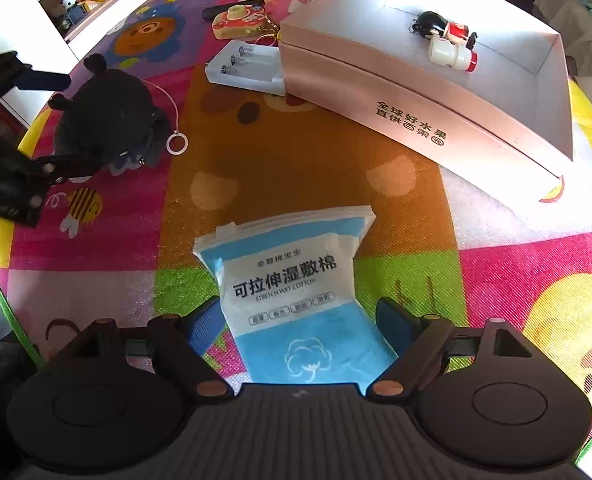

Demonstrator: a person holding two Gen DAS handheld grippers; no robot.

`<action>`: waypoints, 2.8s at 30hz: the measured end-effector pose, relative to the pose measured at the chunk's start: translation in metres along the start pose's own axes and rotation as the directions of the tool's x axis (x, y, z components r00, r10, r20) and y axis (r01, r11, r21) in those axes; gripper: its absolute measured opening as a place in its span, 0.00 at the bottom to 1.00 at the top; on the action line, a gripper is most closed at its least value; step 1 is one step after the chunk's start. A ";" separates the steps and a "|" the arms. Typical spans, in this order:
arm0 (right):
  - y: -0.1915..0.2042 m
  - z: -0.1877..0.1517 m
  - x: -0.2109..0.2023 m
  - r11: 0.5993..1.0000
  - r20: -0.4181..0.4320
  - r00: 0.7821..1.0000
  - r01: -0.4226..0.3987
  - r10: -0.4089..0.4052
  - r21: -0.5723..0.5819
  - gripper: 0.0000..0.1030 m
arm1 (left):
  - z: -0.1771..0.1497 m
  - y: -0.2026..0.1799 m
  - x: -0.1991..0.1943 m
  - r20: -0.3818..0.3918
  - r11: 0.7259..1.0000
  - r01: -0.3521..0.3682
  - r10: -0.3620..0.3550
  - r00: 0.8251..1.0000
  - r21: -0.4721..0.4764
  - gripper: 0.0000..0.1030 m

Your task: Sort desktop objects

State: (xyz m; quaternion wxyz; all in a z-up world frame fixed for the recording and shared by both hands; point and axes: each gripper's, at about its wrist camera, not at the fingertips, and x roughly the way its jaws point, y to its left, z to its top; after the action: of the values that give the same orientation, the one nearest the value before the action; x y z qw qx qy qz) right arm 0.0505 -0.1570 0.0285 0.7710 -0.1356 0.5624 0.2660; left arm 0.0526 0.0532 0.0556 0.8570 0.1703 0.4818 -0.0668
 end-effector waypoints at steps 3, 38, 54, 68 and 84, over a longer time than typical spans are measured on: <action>-0.001 -0.002 0.000 1.000 0.001 1.000 0.003 -0.003 0.003 0.80 | 0.001 -0.001 0.008 -0.011 1.000 0.015 -0.015 1.000 -0.007 1.00; -0.004 -0.007 -0.023 0.993 0.099 0.990 0.106 -0.100 -0.056 0.80 | 0.001 -0.036 -0.021 0.091 0.989 0.114 -0.122 0.988 0.094 0.94; -0.009 -0.001 -0.015 0.994 0.058 0.993 0.101 -0.098 -0.050 0.80 | -0.004 -0.043 -0.031 0.137 0.972 0.157 -0.181 0.974 0.174 0.94; 0.000 -0.006 -0.023 0.991 0.108 0.991 0.090 -0.080 -0.099 0.53 | -0.006 -0.077 -0.012 0.122 0.965 0.129 -0.160 0.980 0.229 0.71; -0.072 -0.021 -0.198 0.974 0.575 0.806 0.006 -0.139 0.228 0.52 | 0.082 -0.062 -0.097 0.541 0.979 0.176 -0.202 0.817 0.099 0.70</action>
State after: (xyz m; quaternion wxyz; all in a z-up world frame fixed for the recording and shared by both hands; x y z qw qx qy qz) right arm 0.0301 -0.2782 0.2011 0.9266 0.0158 0.3164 0.2026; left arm 0.0498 -0.0388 0.1632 0.9440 0.1143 0.2293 -0.2081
